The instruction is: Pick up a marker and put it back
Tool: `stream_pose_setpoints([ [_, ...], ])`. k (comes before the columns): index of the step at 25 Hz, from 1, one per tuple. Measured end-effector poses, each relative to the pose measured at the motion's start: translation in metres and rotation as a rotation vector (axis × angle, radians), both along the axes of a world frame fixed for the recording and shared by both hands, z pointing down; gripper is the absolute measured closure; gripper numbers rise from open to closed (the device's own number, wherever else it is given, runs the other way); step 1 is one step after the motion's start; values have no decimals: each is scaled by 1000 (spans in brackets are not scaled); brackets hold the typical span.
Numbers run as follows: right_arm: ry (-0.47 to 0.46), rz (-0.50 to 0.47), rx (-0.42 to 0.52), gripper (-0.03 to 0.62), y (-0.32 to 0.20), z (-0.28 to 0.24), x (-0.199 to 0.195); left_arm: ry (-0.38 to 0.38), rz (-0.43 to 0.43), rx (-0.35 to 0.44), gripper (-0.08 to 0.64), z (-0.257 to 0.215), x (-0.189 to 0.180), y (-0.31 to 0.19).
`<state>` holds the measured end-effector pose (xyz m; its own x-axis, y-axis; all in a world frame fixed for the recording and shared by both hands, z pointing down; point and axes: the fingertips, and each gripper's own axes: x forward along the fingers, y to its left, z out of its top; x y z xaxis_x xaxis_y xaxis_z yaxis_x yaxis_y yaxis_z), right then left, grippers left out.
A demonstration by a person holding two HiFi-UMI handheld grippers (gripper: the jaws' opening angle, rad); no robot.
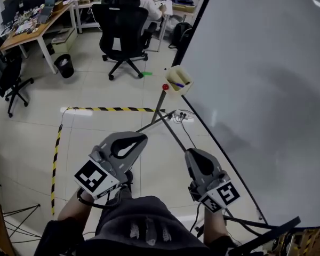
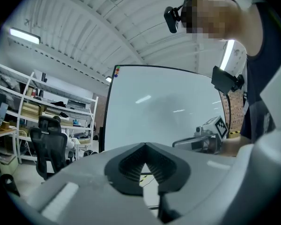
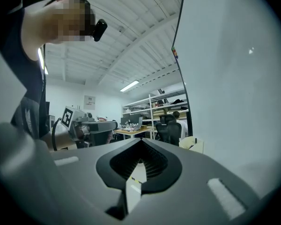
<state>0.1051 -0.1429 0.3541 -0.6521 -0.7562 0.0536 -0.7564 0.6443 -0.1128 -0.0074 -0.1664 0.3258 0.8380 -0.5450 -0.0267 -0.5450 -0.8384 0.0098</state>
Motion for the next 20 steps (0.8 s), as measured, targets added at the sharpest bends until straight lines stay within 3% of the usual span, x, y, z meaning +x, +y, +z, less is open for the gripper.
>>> stream_pose_setpoints([
  [5, 1, 52, -5, 591, -65, -2, -17, -13, 65, 8, 554, -4, -10, -73],
  [10, 1, 87, -9, 591, -106, -4, -24, -78, 107, 11, 554, 9, -7, -131],
  [13, 16, 93, -31, 591, -127, 1, -22, -62, 108, -7, 554, 17, -1, -162],
  [20, -17, 52, -73, 591, -183, 14, -8, -142, 54, 12, 554, 48, 23, -245],
])
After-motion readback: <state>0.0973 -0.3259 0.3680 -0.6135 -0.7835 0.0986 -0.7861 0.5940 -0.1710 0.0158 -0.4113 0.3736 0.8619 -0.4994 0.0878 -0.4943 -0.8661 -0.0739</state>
